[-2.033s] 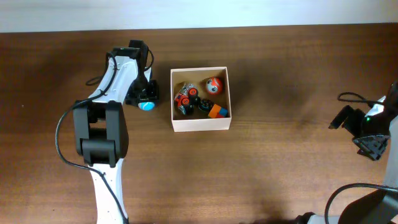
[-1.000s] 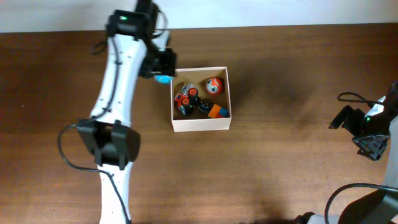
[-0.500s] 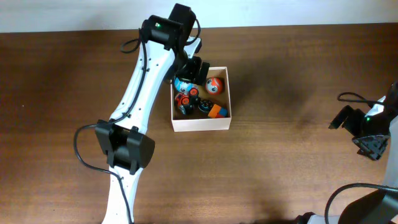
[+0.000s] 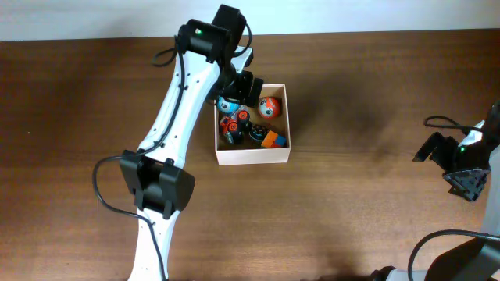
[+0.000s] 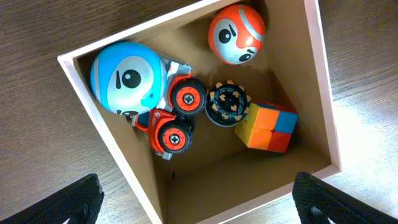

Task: Pack container

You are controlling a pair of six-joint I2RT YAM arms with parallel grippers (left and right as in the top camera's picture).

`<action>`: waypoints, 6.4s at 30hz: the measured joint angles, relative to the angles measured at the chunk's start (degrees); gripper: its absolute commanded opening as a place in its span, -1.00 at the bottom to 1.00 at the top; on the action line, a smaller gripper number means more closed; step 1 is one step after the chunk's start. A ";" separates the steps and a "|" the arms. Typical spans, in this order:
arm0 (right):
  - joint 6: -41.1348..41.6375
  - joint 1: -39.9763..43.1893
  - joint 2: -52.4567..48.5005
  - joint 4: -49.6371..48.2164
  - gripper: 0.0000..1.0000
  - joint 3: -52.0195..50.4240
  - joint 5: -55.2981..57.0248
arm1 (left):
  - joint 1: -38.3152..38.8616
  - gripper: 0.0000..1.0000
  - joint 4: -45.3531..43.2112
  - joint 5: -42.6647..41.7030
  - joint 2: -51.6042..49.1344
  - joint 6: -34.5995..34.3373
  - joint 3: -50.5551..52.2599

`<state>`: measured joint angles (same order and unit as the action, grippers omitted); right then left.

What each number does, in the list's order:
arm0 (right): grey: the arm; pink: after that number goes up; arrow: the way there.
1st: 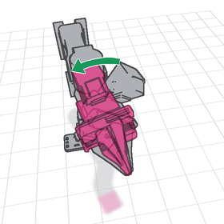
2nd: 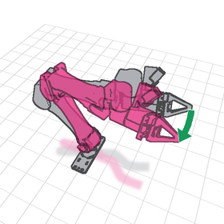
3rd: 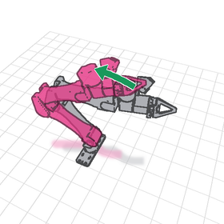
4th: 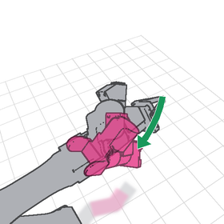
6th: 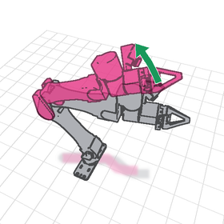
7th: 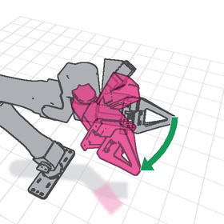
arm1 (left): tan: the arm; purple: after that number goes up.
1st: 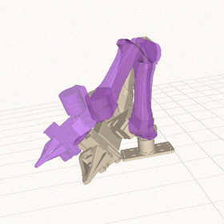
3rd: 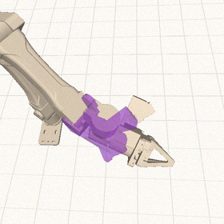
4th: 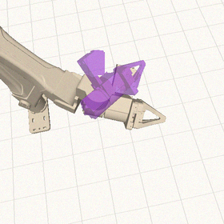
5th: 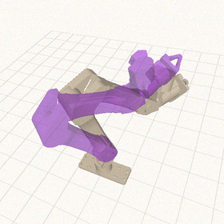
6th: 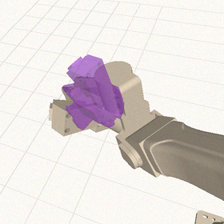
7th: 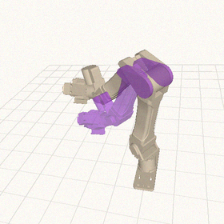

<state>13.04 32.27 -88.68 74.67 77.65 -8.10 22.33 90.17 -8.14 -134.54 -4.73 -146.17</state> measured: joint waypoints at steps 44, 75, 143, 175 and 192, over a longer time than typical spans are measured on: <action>-0.02 0.00 -0.02 0.00 0.98 0.00 0.00 | 0.07 0.99 -12.74 0.02 0.07 1.36 0.00; 0.00 0.00 -0.04 -0.02 0.97 0.00 0.00 | -14.34 0.98 -68.89 1.95 59.89 6.08 84.63; -0.02 0.00 -0.04 0.00 0.97 0.00 0.00 | -23.65 0.99 -85.85 6.27 133.61 6.12 145.44; -0.04 0.00 -0.04 0.00 0.97 0.00 0.00 | -23.65 0.98 -85.85 6.27 133.61 6.12 145.44; 0.02 -0.52 -0.20 -6.56 0.97 -2.56 0.04 | -23.65 0.98 -85.85 6.27 133.61 6.12 145.44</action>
<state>13.06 31.75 -88.88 68.12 75.09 -8.05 -1.32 4.32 -1.87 -0.93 1.39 -0.73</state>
